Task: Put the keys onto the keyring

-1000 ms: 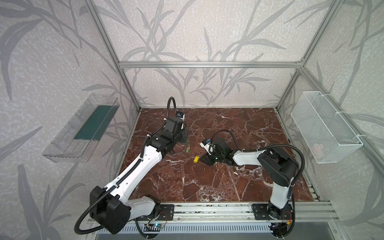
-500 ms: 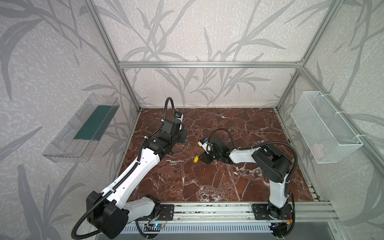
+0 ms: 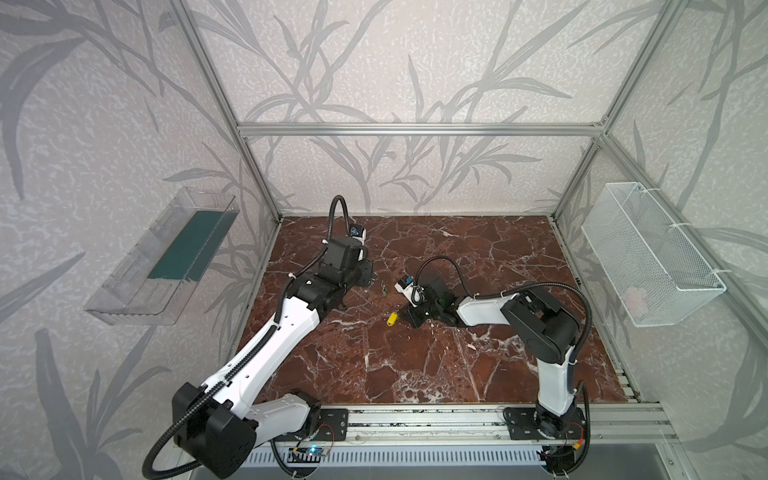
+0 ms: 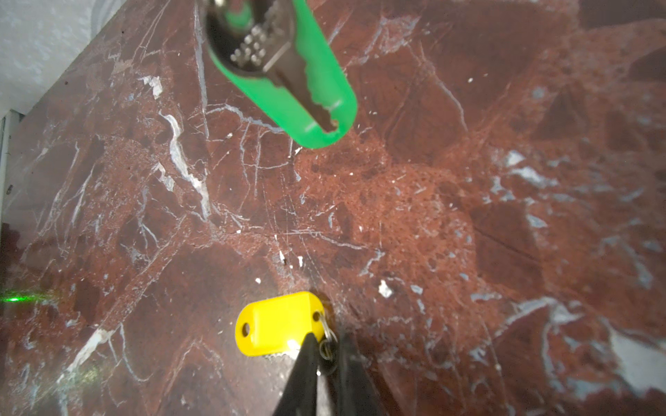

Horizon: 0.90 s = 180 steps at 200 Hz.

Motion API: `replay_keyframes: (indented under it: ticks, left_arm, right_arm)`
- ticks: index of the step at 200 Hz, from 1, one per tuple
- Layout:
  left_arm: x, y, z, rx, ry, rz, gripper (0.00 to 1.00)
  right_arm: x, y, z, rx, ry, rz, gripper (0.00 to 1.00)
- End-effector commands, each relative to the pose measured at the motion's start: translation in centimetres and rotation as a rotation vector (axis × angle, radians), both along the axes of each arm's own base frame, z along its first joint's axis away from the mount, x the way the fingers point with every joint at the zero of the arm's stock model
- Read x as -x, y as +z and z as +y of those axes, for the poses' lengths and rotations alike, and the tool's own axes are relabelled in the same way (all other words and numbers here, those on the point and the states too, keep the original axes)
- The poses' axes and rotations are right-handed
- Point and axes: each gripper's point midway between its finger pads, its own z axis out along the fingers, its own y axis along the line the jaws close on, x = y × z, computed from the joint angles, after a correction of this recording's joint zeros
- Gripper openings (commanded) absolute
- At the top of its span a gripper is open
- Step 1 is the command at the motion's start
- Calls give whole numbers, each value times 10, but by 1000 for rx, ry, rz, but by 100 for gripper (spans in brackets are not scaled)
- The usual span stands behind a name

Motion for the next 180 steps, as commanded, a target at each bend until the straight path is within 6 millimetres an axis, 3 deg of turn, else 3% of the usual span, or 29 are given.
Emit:
replay_keyframes:
  ticks: [1, 10, 36, 81, 144, 180]
  left_arm:
    - [2, 10, 3, 16, 8, -30, 0]
    - [2, 9, 3, 16, 6, -29, 0]
    - [1, 11, 2, 16, 2, -33, 0]
    - [1, 13, -5, 28, -40, -51, 0]
    - [14, 28, -49, 132, -278, -133, 0]
    - [31, 27, -85, 98, -448, -172, 0]
  right_arm:
    - [-6, 2, 0, 6, -2, -16, 5]
    - [-6, 4, 0, 3, -1, -21, 0]
    - [-7, 23, -4, -20, 0, -57, 0]
    - [-5, 91, -24, -63, 22, -189, 0]
    - [6, 188, -44, -120, 33, -413, 0]
    - [10, 225, -44, -169, 46, -473, 0]
